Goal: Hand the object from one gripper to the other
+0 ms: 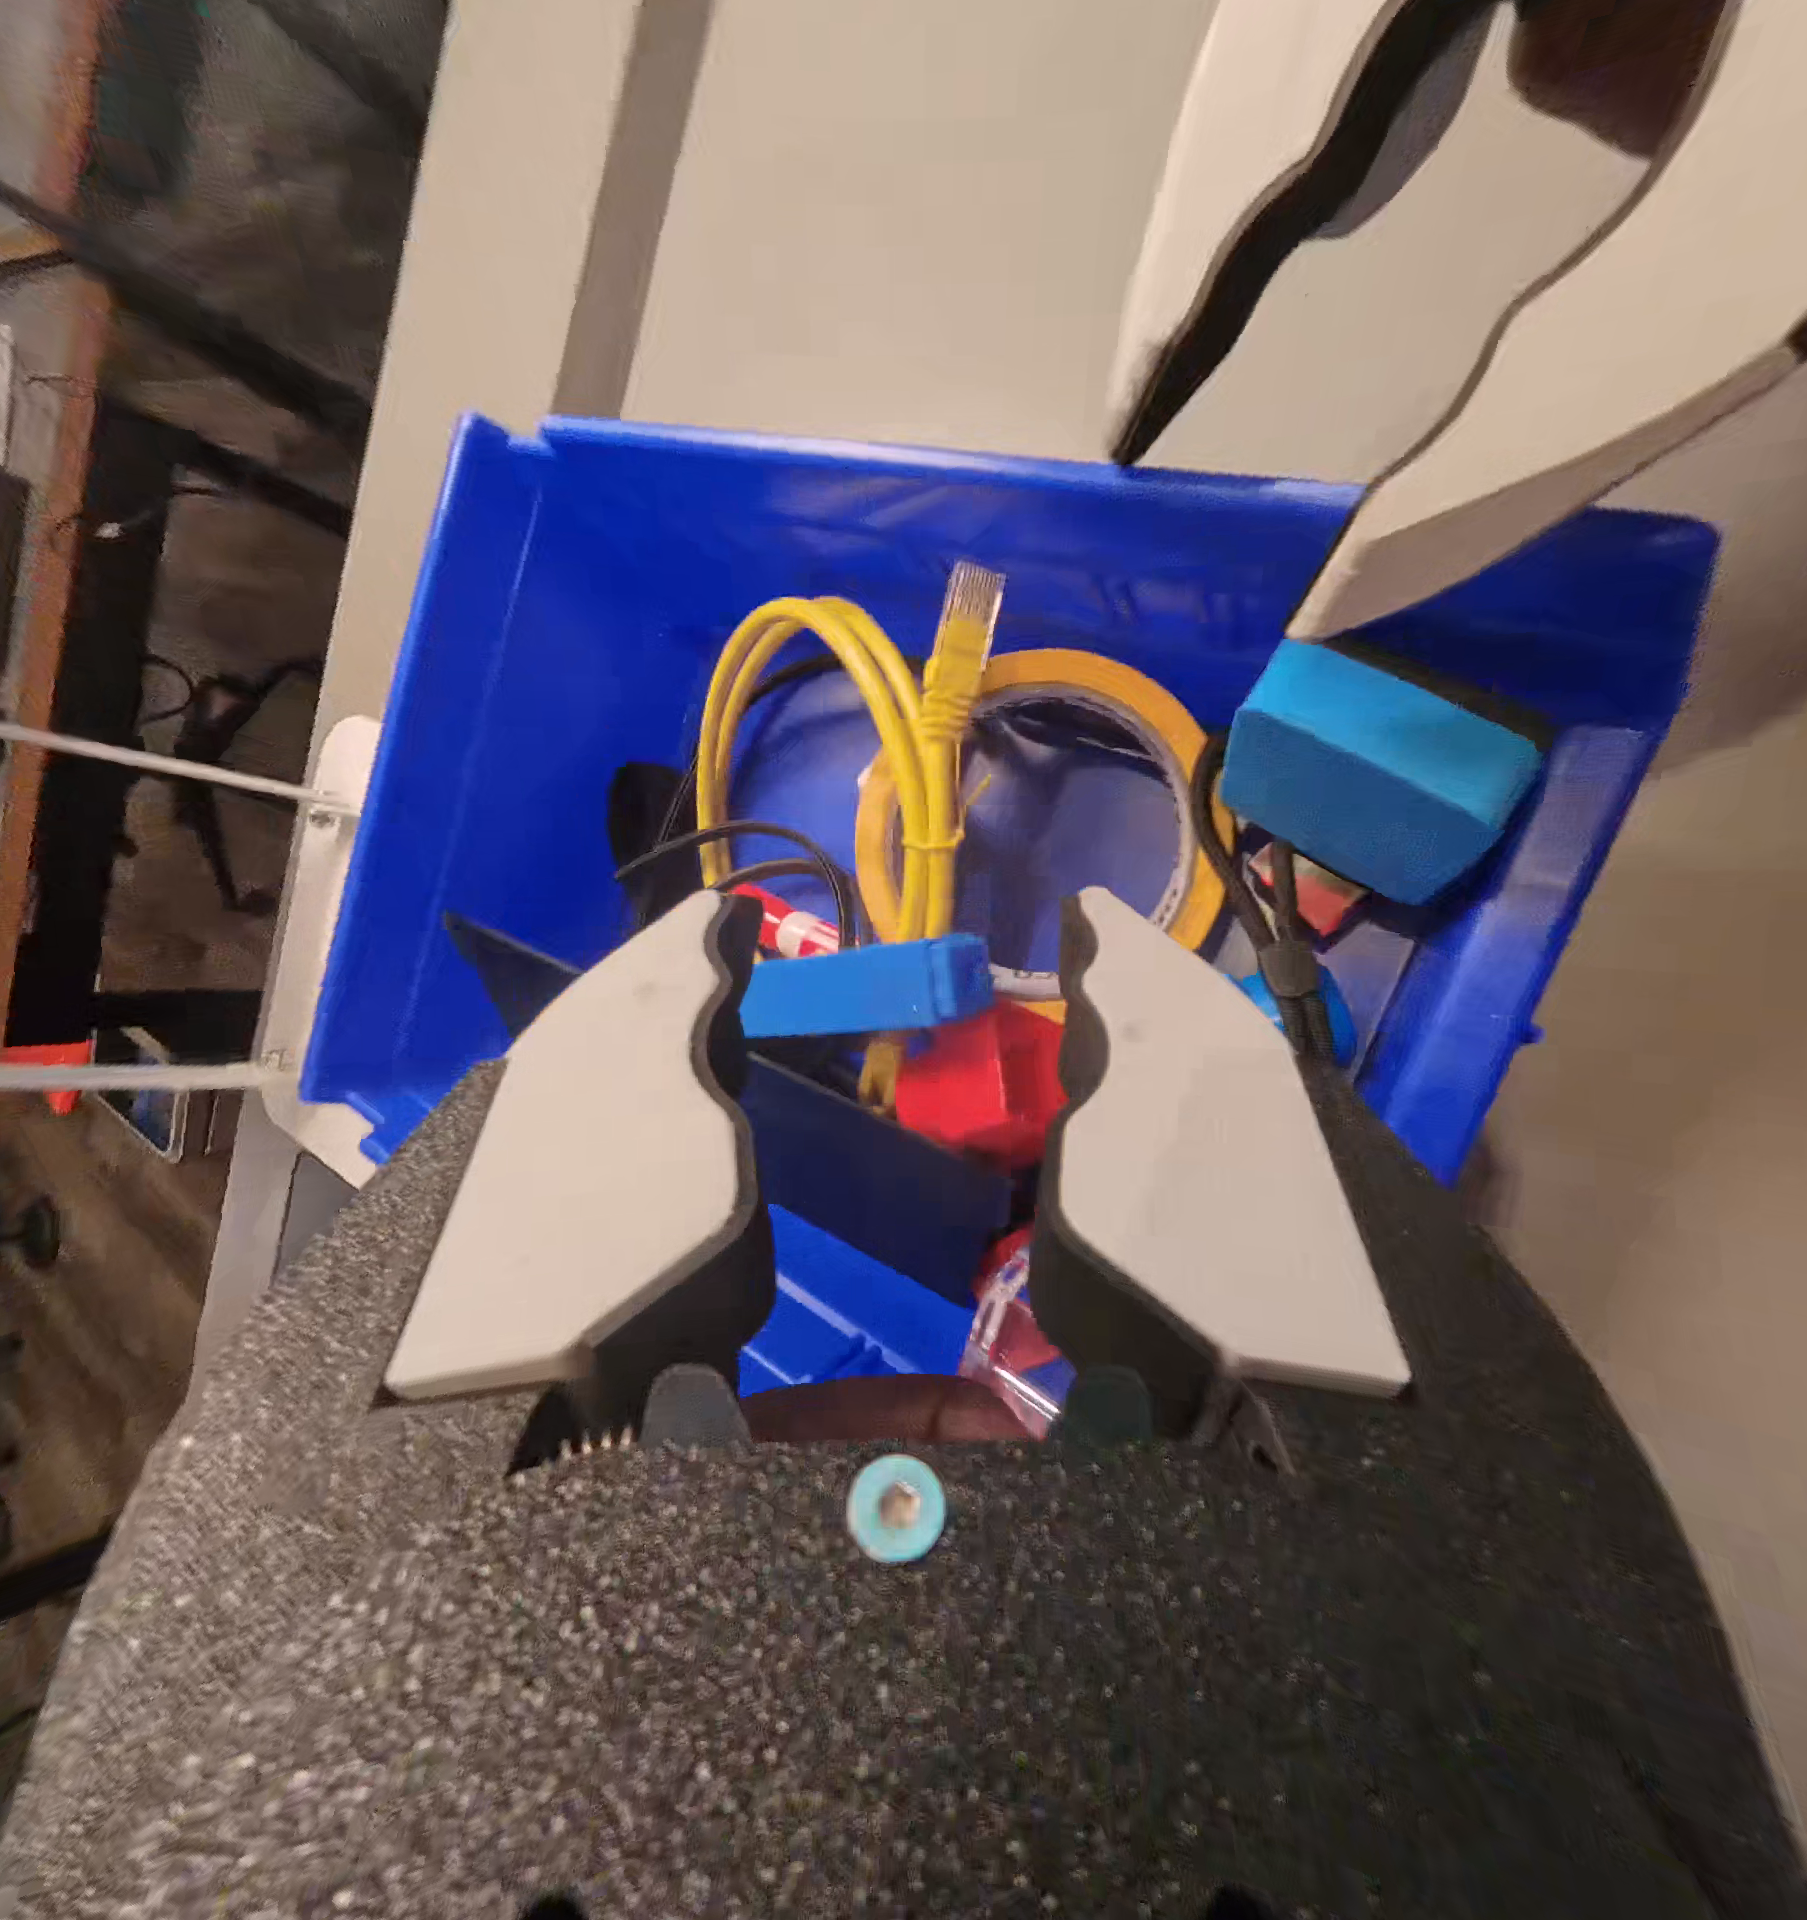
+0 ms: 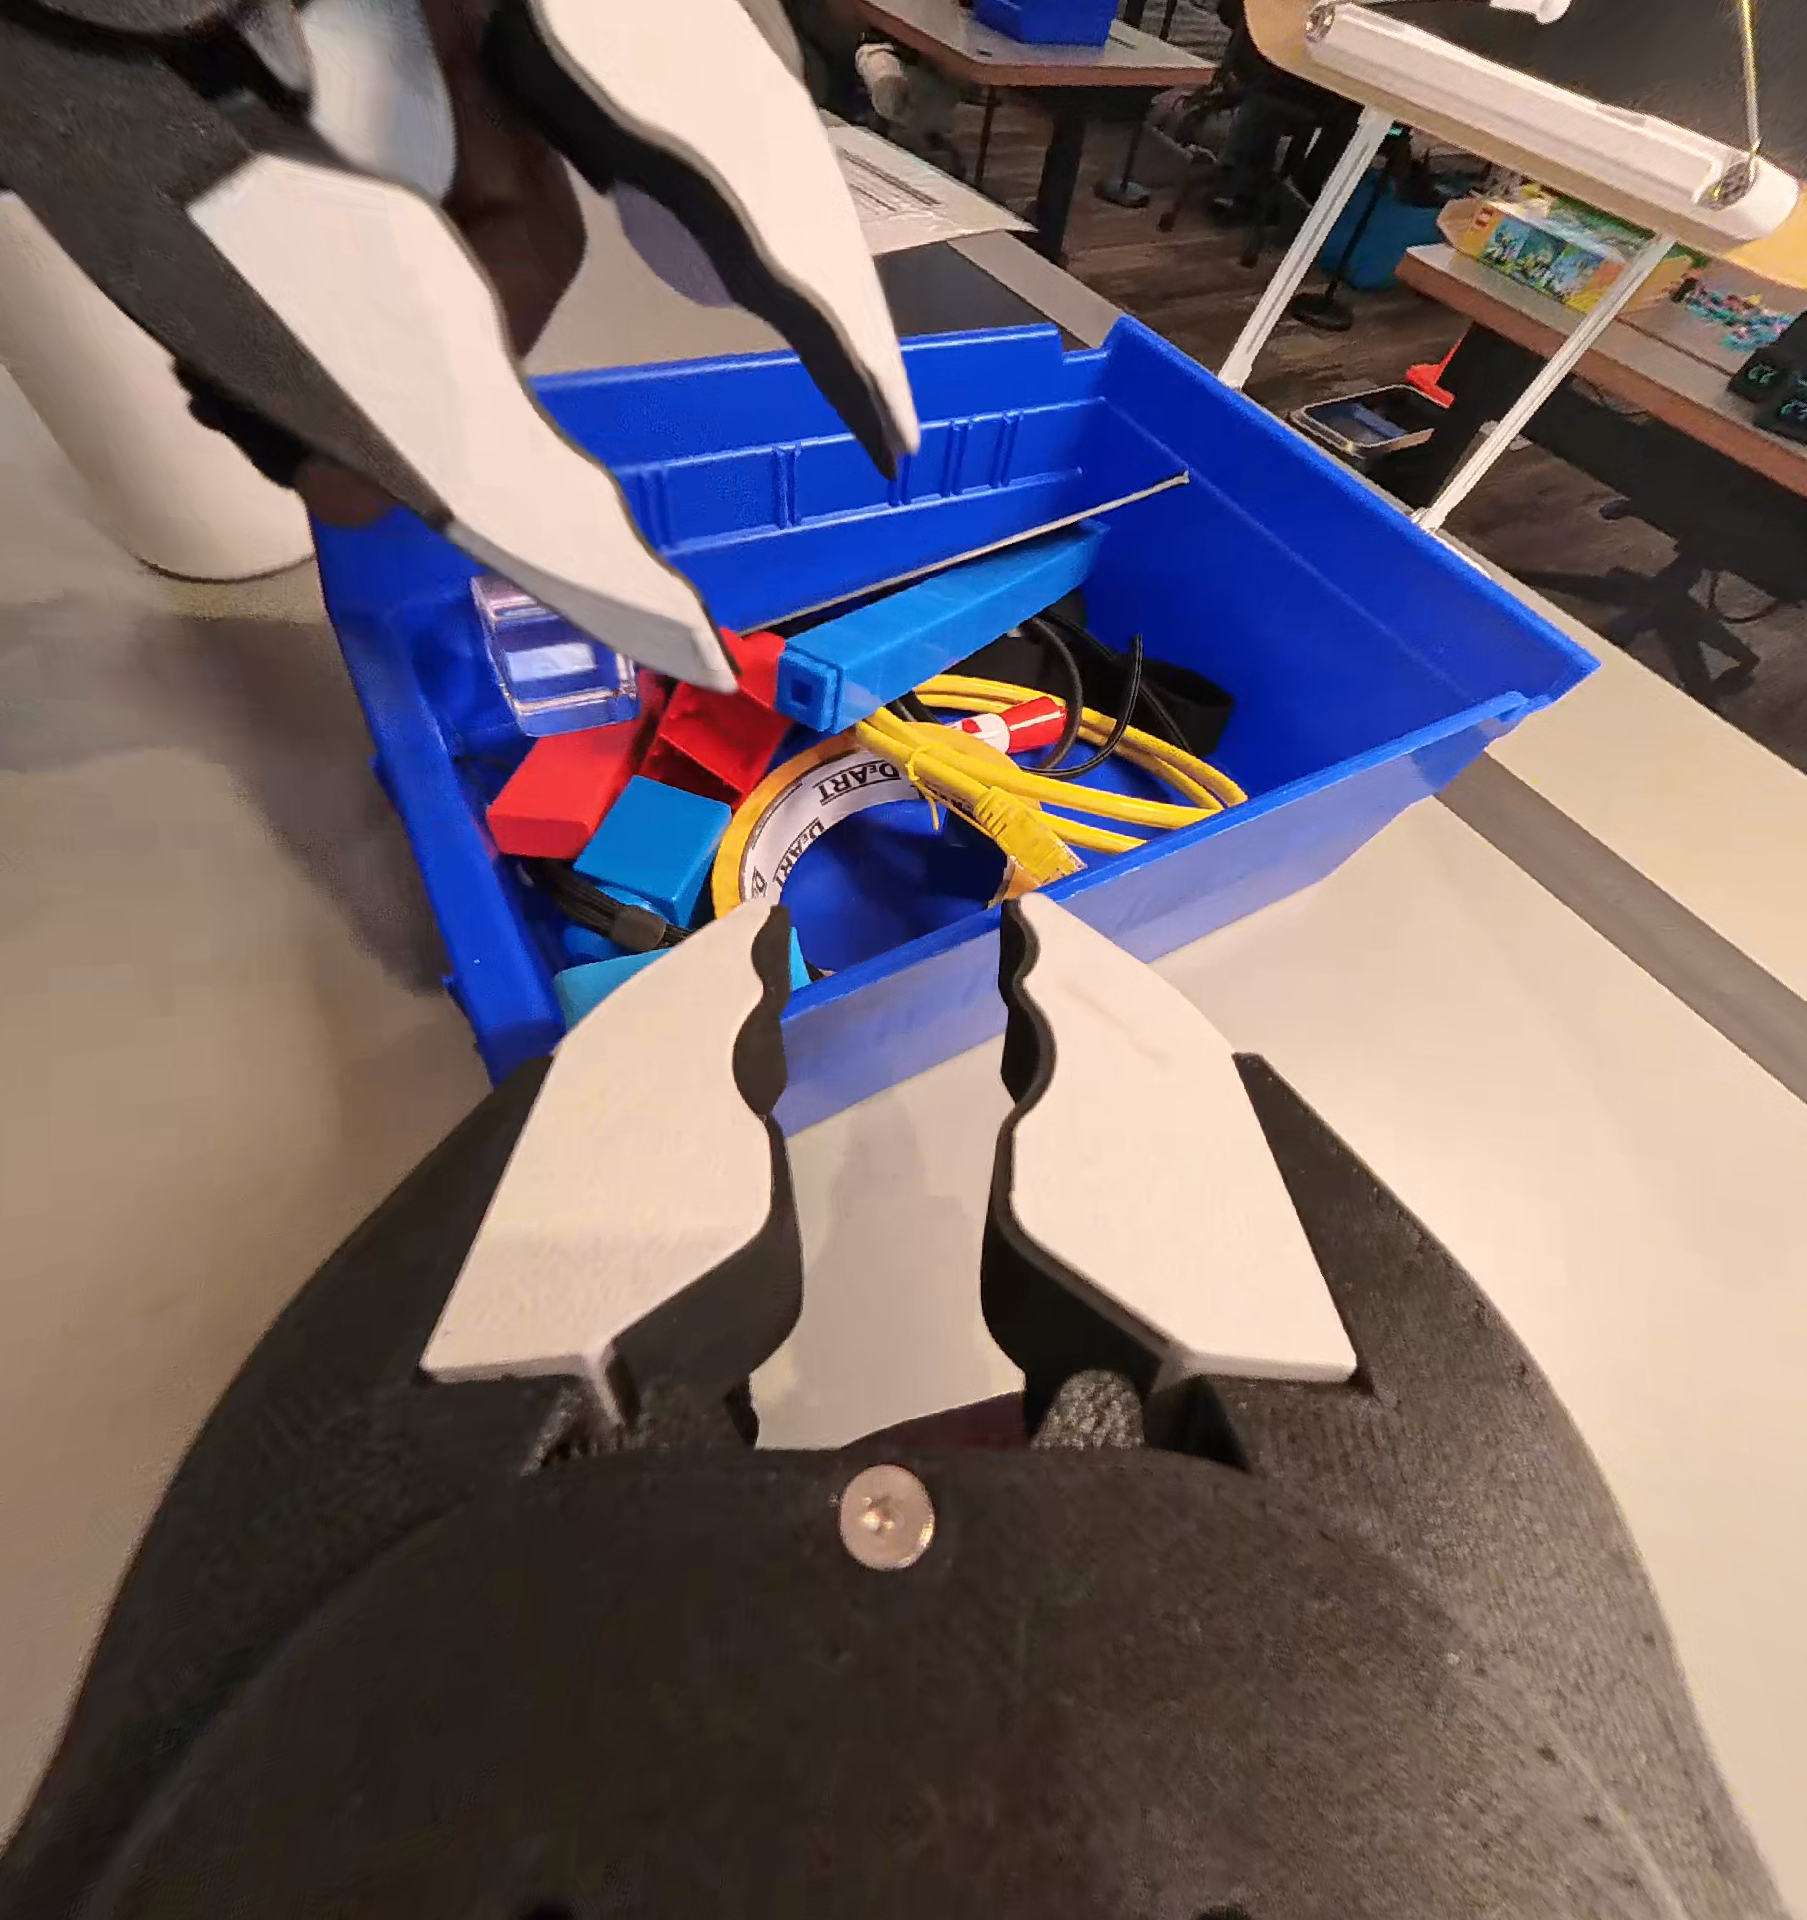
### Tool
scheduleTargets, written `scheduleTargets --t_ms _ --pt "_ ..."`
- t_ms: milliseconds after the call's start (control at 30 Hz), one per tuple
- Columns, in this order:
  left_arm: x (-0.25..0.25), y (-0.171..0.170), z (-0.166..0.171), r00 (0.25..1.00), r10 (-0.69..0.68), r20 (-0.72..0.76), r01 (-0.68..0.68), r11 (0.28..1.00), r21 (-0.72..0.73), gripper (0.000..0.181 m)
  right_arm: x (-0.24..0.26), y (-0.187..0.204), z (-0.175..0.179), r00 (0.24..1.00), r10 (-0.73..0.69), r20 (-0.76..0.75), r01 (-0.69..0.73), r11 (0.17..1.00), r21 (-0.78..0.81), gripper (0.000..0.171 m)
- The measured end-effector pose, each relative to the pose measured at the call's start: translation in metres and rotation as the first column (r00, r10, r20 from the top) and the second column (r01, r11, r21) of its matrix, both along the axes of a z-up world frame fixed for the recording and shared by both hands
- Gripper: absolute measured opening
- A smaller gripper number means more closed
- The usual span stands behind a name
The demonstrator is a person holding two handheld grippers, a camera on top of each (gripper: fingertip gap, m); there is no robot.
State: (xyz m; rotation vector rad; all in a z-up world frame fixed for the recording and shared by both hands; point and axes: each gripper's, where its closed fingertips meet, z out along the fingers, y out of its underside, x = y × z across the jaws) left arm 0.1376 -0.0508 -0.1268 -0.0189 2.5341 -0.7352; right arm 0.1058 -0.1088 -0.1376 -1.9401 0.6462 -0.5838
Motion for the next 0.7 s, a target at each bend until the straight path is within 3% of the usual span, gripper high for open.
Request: scheduleTargets --t_ms 133,300,467,700 --pt "0.026 -0.02 -0.026 0.991 0.02 -0.132 0.002 0.986 0.165 0.063 0.002 0.0 0.0 1.0 -0.004 0.0 0.004 1.0 0.022 0.039" --pt "0.043 -0.014 -0.074 0.964 0.071 -0.257 0.058 0.885 0.461 0.073 0.002 0.0 0.0 1.0 0.001 0.0 -0.001 0.999 0.032 0.04" --pt "0.044 -0.018 -0.101 0.935 0.129 -0.331 0.073 0.841 0.535 0.079 0.003 0.0 0.0 1.0 -0.001 0.001 0.001 0.999 0.032 0.039" --pt "0.057 -0.013 -0.105 0.931 0.209 -0.3 -0.015 0.841 0.541 0.037 0.003 0.001 -0.001 1.0 0.004 0.005 -0.004 1.0 0.03 0.039"
